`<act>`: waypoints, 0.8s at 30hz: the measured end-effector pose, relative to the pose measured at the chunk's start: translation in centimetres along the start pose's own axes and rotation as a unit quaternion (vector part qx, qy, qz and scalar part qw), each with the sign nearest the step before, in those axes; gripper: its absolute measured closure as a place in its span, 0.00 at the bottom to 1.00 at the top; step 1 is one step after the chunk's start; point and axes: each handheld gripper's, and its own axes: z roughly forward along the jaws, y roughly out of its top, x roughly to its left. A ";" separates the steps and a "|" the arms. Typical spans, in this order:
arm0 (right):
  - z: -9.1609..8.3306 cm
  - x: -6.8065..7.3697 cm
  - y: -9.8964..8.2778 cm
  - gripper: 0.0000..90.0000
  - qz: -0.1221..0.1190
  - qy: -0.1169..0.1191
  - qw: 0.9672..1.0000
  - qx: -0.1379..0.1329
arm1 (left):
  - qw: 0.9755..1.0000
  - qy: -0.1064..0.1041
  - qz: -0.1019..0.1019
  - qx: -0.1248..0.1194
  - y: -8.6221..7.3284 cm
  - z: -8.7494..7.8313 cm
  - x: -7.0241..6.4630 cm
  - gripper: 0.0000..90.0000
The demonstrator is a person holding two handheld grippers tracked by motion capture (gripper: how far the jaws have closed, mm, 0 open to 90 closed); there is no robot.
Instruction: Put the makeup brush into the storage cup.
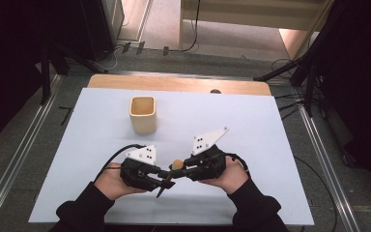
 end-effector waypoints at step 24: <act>-0.6 -0.4 -0.4 0.57 -0.011 0.011 0.998 -0.055 | 1.000 0.011 0.007 -0.020 -0.2 -0.9 0.3 0.88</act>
